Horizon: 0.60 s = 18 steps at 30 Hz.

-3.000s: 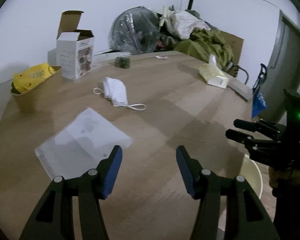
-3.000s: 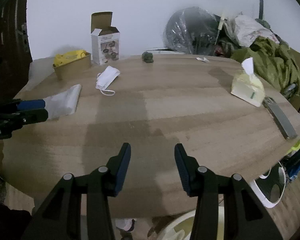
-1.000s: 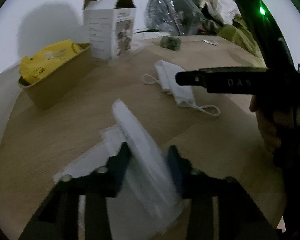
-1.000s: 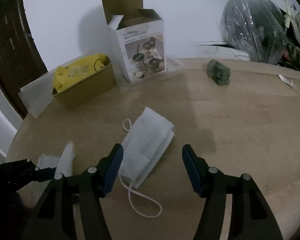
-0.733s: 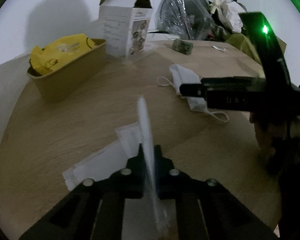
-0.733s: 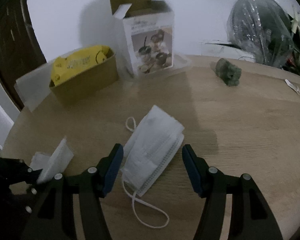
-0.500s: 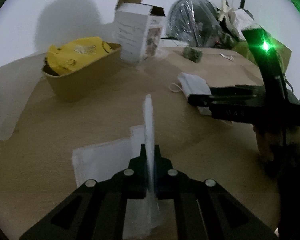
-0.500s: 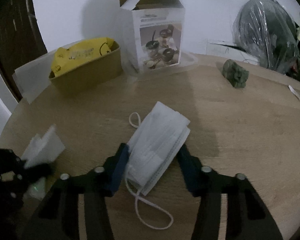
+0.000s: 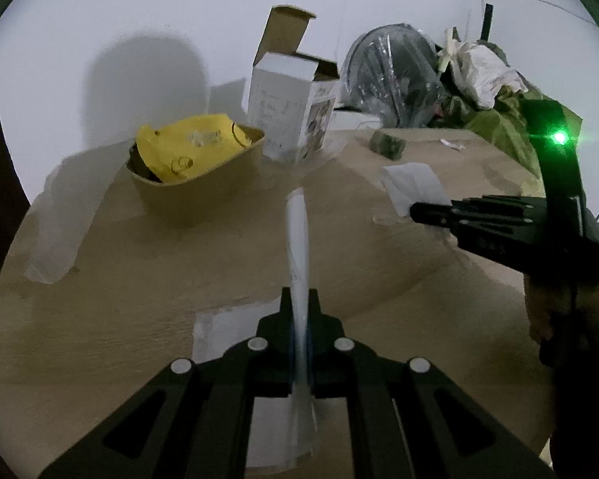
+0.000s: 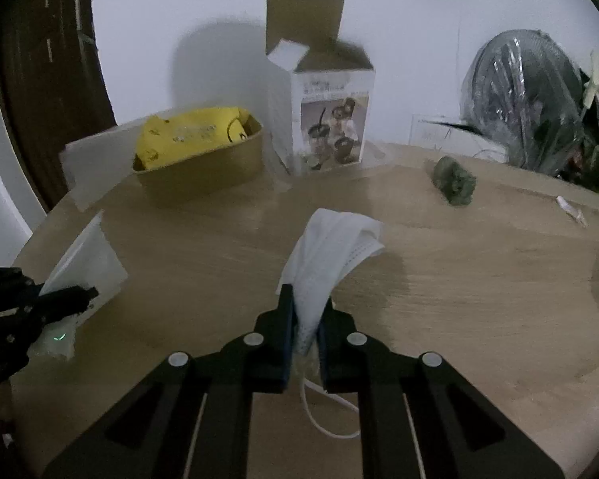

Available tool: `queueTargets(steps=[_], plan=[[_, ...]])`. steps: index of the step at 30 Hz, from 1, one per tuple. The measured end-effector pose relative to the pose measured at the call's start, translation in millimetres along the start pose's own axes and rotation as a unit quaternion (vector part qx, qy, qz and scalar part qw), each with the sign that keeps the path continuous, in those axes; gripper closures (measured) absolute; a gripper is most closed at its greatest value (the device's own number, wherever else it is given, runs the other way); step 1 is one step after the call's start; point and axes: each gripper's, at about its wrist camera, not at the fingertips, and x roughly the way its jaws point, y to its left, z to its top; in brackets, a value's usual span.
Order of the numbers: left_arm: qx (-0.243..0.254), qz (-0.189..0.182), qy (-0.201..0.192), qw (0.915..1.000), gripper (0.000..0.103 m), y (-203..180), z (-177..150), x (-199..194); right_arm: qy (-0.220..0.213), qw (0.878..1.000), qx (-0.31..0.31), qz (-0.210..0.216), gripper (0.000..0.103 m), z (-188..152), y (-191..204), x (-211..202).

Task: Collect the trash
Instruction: 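Carry the mask and plastic sheet over the cream bucket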

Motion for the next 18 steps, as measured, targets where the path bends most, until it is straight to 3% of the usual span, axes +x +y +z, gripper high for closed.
queueTargets(steps=[8,18], plan=[[0.008,-0.013,-0.026,0.9995,0.099,-6.0,-10.3,-23.5,-0.027,1.000,-0.001,-0.014,0.093,-20.6,11.5,-50.6],[0.024,-0.048,-0.031,0.9981,0.099,-17.1,-35.7,-38.8,-0.028,0.999,0.008,-0.035,0.093,-55.7,30.2,-91.7]])
